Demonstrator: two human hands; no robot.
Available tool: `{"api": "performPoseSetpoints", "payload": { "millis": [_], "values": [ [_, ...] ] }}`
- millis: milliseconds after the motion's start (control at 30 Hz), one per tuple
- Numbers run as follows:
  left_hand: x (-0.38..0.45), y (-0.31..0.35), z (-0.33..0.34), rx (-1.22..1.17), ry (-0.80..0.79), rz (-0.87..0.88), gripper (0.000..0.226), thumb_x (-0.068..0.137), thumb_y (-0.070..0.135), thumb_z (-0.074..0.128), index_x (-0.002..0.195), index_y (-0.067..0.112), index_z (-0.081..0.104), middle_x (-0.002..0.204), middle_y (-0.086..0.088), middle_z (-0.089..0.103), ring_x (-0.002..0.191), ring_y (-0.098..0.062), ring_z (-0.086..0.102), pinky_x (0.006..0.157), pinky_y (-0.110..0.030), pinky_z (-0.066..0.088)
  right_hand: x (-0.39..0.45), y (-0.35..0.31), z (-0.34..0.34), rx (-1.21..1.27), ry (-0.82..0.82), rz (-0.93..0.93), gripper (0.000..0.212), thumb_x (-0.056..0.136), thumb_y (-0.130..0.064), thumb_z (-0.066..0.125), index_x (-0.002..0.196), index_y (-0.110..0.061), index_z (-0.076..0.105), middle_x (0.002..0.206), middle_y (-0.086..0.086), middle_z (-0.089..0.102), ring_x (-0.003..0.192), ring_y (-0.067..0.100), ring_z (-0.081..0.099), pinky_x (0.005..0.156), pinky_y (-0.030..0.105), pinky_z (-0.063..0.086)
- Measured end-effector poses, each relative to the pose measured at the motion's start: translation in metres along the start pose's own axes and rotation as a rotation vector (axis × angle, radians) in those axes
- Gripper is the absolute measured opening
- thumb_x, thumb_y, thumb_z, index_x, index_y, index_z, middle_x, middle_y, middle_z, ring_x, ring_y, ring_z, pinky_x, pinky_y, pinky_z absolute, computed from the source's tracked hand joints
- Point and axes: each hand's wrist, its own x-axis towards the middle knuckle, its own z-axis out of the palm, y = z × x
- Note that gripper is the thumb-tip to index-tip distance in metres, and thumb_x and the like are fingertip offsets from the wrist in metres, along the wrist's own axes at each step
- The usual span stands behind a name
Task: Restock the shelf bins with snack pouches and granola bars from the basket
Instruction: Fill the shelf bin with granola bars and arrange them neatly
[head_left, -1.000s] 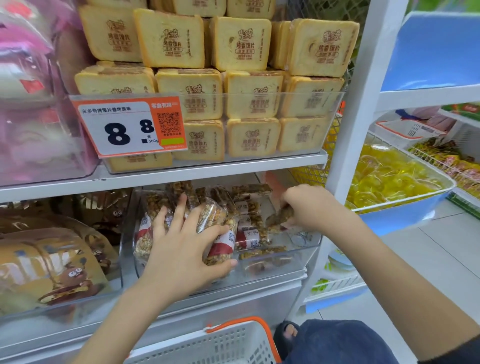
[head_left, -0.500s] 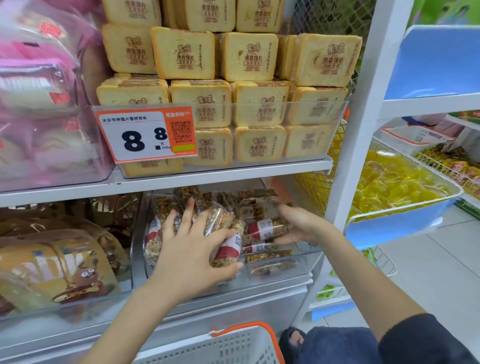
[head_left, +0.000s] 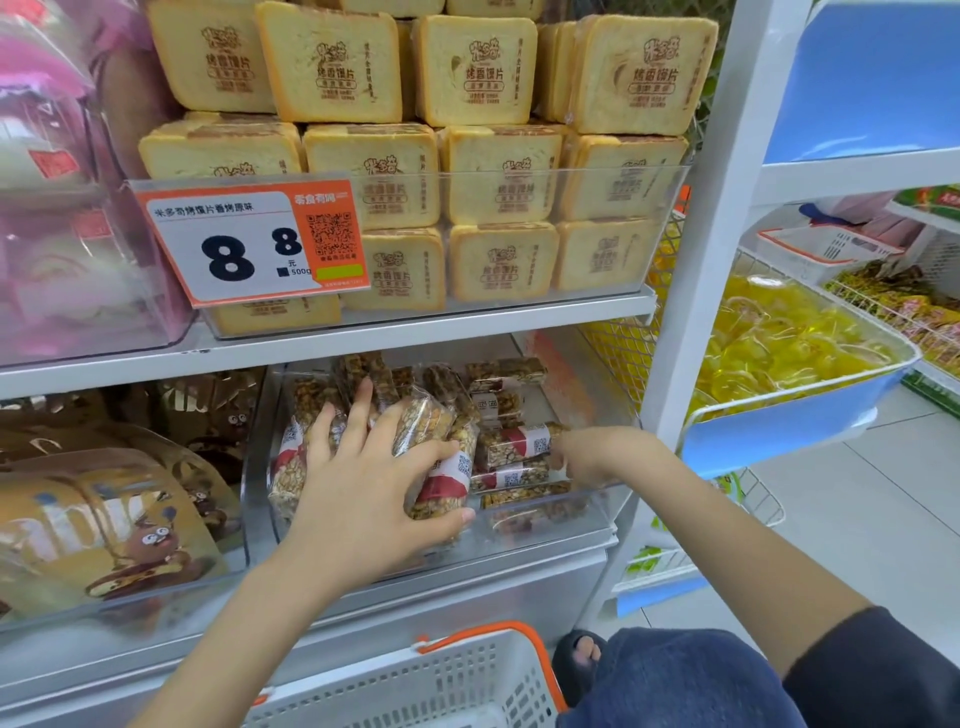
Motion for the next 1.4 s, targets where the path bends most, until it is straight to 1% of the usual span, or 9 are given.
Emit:
{"api": "performPoseSetpoints", "payload": {
  "millis": [100,267,400,500,667,800,1000,1200,1400],
  "values": [
    [0.0,0.0,-0.001,-0.004,-0.007,0.006,0.062,0.07,0.084,0.03,0.115,0.051,0.056,0.135,-0.011,0.053,0.138,-0.04,0.028,0.109,-0.051,0.007,0.001,-0.005,-0.004,-0.112,-0.055,0.024,0.05,0.091,0.003,0.046,0.139,-0.004,0.039,0.132,0.013,0.045,0.087,0.027,0.053,0.059,0.028,0.044],
    [0.0,-0.001,0.0,-0.003,0.004,0.012,0.06,0.07,0.083,0.031,0.114,0.051,0.057,0.133,-0.01,0.054,0.137,-0.04,0.03,0.108,-0.051,0.008,-0.006,-0.006,-0.016,-0.115,-0.123,-0.04,0.068,0.085,-0.038,0.07,0.14,-0.009,0.043,0.136,0.006,0.048,0.093,0.024,0.057,0.075,0.031,0.05],
    [0.0,-0.001,0.002,0.01,0.017,0.017,0.059,0.07,0.082,0.034,0.11,0.049,0.06,0.13,-0.012,0.057,0.135,-0.041,0.034,0.107,-0.051,0.011,-0.015,0.005,-0.024,0.186,-0.164,-0.127,0.061,0.09,-0.053,0.054,0.13,-0.008,0.052,0.118,0.002,0.059,0.088,0.016,0.061,0.07,0.022,0.05],
    [0.0,-0.001,0.003,0.022,0.027,0.018,0.058,0.07,0.082,0.034,0.109,0.049,0.06,0.129,-0.012,0.058,0.134,-0.041,0.036,0.106,-0.051,0.013,-0.017,0.009,-0.016,0.457,-0.267,-0.155,0.036,0.097,-0.05,0.041,0.106,-0.017,0.052,0.1,0.002,0.064,0.07,0.009,0.066,0.066,0.021,0.05],
    [-0.001,-0.001,0.002,0.011,0.026,0.015,0.059,0.07,0.082,0.034,0.11,0.048,0.061,0.13,-0.013,0.057,0.134,-0.041,0.035,0.107,-0.051,0.012,-0.009,0.013,-0.002,0.578,-0.12,-0.297,0.015,0.091,-0.026,0.064,0.093,-0.017,0.053,0.078,-0.008,0.059,0.075,0.009,0.059,0.067,0.018,0.046],
    [-0.001,-0.002,0.002,-0.001,0.018,0.013,0.06,0.069,0.081,0.034,0.112,0.048,0.06,0.131,-0.013,0.056,0.136,-0.041,0.032,0.108,-0.052,0.011,-0.005,0.018,-0.006,0.65,-0.02,-0.371,0.03,0.077,0.006,0.07,0.09,-0.016,0.056,0.081,-0.002,0.053,0.073,0.011,0.05,0.063,0.018,0.045],
    [-0.001,-0.001,0.0,-0.014,0.003,0.007,0.061,0.069,0.082,0.033,0.113,0.048,0.059,0.133,-0.013,0.054,0.137,-0.041,0.029,0.109,-0.053,0.009,0.009,0.005,0.01,0.539,0.095,-0.376,0.027,0.08,0.005,0.068,0.075,-0.02,0.06,0.079,-0.001,0.061,0.073,0.011,0.056,0.07,0.019,0.048],
    [-0.001,-0.002,0.002,0.003,0.001,0.016,0.061,0.07,0.083,0.032,0.115,0.049,0.057,0.133,-0.012,0.054,0.137,-0.04,0.03,0.109,-0.051,0.01,0.004,0.007,0.01,0.4,0.122,-0.159,0.017,0.083,-0.022,0.071,0.094,-0.015,0.061,0.091,-0.003,0.057,0.07,0.011,0.055,0.053,0.02,0.043],
    [-0.001,-0.004,0.003,0.023,-0.003,0.024,0.062,0.073,0.083,0.029,0.116,0.049,0.056,0.133,-0.011,0.054,0.136,-0.041,0.031,0.109,-0.051,0.011,0.002,0.002,0.011,0.489,0.156,-0.179,0.017,0.086,-0.01,0.067,0.101,-0.016,0.061,0.084,-0.009,0.053,0.074,0.009,0.051,0.061,0.017,0.042]
  ]
}}
